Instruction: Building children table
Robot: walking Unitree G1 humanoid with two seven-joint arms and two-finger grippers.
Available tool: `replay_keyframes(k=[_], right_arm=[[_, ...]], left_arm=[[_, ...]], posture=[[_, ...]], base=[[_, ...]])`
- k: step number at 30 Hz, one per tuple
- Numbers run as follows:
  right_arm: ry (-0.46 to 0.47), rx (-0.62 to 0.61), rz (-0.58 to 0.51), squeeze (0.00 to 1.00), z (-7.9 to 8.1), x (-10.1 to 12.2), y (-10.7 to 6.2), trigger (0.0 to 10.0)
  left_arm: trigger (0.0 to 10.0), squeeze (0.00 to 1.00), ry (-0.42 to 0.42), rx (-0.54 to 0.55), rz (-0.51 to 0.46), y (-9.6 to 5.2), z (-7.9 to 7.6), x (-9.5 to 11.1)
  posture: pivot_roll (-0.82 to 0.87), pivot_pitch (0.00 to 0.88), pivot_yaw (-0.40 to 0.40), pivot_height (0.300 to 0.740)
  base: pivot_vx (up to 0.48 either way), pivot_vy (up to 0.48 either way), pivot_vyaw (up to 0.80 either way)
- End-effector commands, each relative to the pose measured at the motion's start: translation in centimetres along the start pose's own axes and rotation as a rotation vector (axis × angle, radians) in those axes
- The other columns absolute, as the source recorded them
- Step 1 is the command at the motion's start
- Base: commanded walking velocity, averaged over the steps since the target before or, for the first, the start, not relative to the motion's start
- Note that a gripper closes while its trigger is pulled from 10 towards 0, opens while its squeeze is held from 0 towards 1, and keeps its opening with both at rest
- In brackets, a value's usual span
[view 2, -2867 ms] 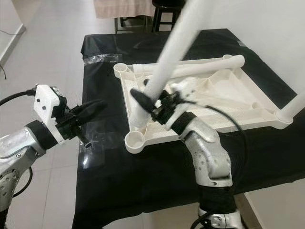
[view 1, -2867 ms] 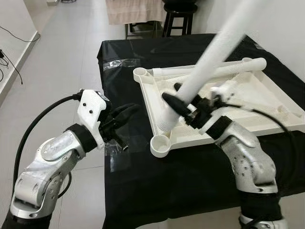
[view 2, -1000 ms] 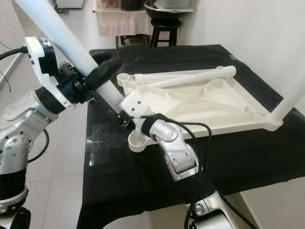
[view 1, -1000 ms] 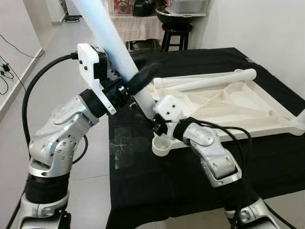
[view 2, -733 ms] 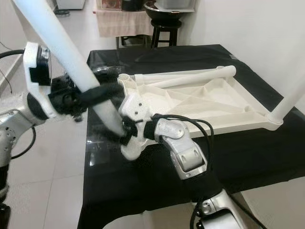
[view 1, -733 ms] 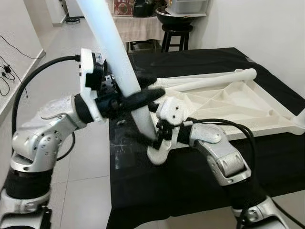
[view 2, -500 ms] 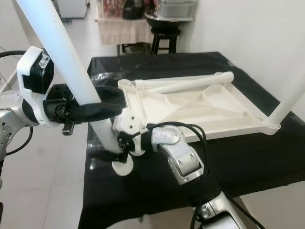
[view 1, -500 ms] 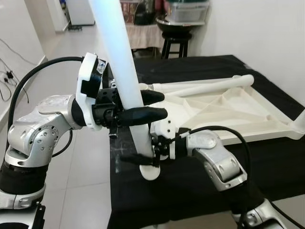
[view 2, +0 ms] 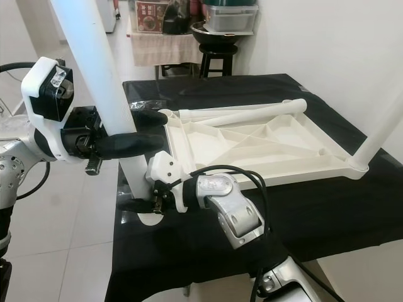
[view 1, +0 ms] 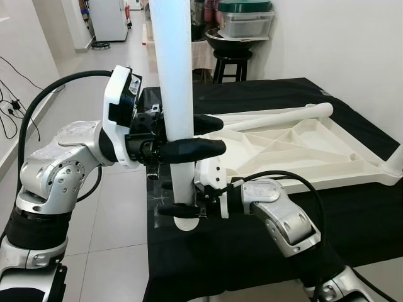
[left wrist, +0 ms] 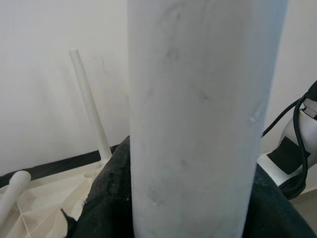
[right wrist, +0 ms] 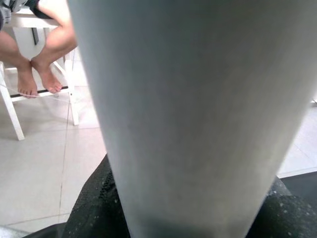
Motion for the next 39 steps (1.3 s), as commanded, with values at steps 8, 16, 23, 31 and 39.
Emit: replay_keyframes(k=[8, 16, 23, 31, 39], right_arm=[[0.044, -0.197, 0.024, 0.00, -2.1, -0.7, 0.0, 0.0], [0.099, -0.551, -0.088, 0.00, -6.8, 0.6, -2.6, 0.0], [0.132, -0.703, -0.194, 0.00, -8.8, 2.0, -4.6, 0.0], [0.190, -0.897, -0.321, 0.00, -11.2, 3.3, -6.5, 0.0], [0.178, -0.758, -0.362, 0.00, -10.3, 4.1, -6.4, 10.0]], left_arm=[[10.0, 0.56, -0.005, 0.045, -0.035, 0.9, 0.5, 0.2], [10.0, 1.00, 0.054, 0.674, -0.076, -4.2, 5.5, 0.4], [10.0, 1.00, 0.115, 0.977, -0.079, -9.5, 5.7, 1.8], [10.0, 1.00, 0.151, 1.099, -0.130, -10.7, 5.9, 3.2], [10.0, 0.00, -0.038, 0.769, 0.091, -6.3, 1.8, -3.2]], posture=[[0.01, 0.045, -0.029, 0.740], [0.02, 0.104, -0.033, 0.740], [0.01, 0.137, -0.038, 0.740], [0.01, 0.137, -0.038, 0.740], [0.01, 0.141, -0.030, 0.740]], base=[[0.000, 0.000, 0.00], [0.000, 0.000, 0.00], [0.000, 0.000, 0.00], [0.000, 0.000, 0.00], [0.000, 0.000, 0.00]])
Point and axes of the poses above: a point about 5 cm out from each wrist's last joint towards the gripper, its own y axis pointing out of the wrist towards the gripper, its own x axis along the axis of the wrist's last joint, z = x × y, the point moved 1 cm from there along y, pointing out of the wrist towards the gripper, and after that the axes turned 2 degrees about y, right-handed, at the moved point
